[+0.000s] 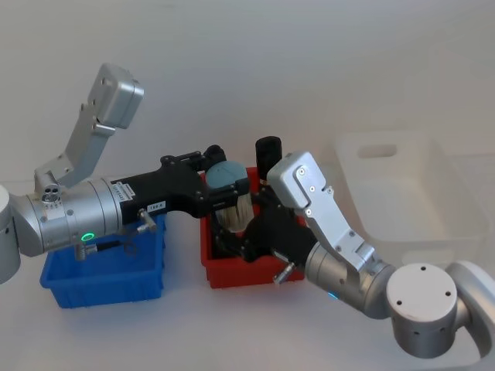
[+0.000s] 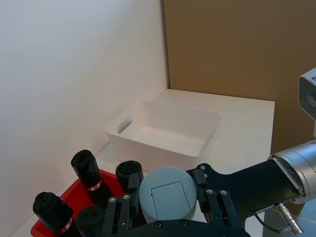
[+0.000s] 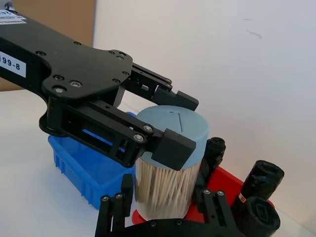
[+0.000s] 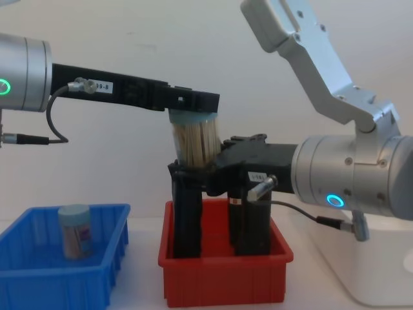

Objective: Pick the cotton swabs from the blue box and place them into the white box.

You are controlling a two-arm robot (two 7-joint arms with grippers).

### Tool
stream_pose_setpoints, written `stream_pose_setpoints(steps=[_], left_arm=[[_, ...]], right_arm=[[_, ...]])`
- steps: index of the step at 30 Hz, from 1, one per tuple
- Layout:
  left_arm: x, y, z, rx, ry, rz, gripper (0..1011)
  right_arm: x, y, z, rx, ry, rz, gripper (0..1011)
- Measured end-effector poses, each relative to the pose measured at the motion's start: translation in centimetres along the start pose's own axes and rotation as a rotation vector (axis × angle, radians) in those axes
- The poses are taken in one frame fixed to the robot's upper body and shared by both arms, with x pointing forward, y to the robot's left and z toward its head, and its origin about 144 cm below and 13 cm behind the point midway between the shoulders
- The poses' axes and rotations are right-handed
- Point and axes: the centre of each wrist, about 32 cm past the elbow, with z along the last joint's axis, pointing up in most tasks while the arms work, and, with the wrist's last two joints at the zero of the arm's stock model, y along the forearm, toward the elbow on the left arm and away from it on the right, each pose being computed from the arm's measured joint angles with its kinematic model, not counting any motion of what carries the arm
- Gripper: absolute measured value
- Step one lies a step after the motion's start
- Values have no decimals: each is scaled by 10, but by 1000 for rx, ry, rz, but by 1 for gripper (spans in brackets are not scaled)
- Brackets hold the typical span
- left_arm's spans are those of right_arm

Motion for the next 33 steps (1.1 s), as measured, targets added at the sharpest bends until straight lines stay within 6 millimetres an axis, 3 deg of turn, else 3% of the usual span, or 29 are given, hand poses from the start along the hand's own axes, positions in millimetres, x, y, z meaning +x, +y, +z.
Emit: stream_pose_setpoints(steps=[4,15,17,25,33], left_arm=[[0,0,0,0,0,1,669],[0,0,0,-2,-1,2,669],[0,0,0,0,1,-1,691],[0,0,0,0,0,0,956],[0,0,0,0,0,0,1004]], right_arm=[[1,2,0,8,4,5,649],[1,4,0,21,12,12,646],[0,5,1,29,12,20,646],[1,5,1,33,17,18,646],[2,4,-1,27,23,6,646]])
